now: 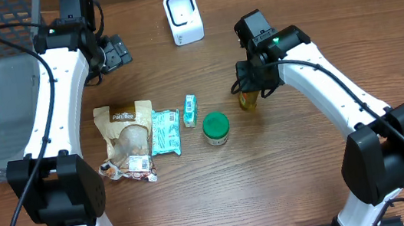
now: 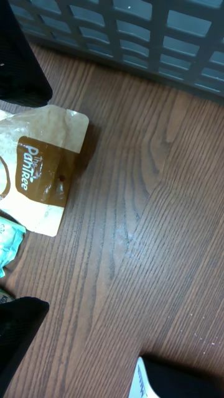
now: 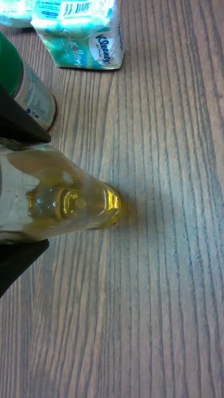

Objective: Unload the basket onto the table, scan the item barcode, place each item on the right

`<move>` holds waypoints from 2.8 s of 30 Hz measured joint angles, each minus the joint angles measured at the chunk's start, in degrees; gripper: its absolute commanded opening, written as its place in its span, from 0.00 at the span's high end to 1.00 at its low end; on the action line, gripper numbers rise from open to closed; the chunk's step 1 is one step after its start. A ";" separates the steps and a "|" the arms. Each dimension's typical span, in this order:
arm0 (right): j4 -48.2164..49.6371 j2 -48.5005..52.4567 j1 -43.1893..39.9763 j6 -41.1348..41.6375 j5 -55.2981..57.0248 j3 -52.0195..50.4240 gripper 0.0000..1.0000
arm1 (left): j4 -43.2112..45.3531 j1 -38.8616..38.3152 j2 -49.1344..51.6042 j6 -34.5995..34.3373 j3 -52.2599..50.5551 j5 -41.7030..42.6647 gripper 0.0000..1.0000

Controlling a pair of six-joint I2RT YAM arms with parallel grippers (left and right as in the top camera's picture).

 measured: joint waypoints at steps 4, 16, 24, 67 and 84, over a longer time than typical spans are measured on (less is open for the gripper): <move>-0.02 0.00 -0.02 -0.02 0.00 0.00 0.63 | 0.00 0.00 0.00 0.00 0.00 0.00 0.00; 0.52 0.00 -0.02 0.02 0.00 -0.04 0.66 | 0.00 0.00 0.00 0.00 0.00 0.00 0.00; 0.57 0.00 -0.02 -0.02 0.00 -0.07 0.74 | 0.00 0.00 0.00 0.00 0.00 0.00 0.00; -12.98 -2.99 -13.99 -19.52 -64.89 2.95 0.85 | 0.00 0.00 0.00 0.00 0.00 0.00 0.00; -15.47 -3.04 -13.97 -23.12 -71.63 2.97 0.84 | 0.00 0.00 0.00 0.00 0.00 0.00 0.00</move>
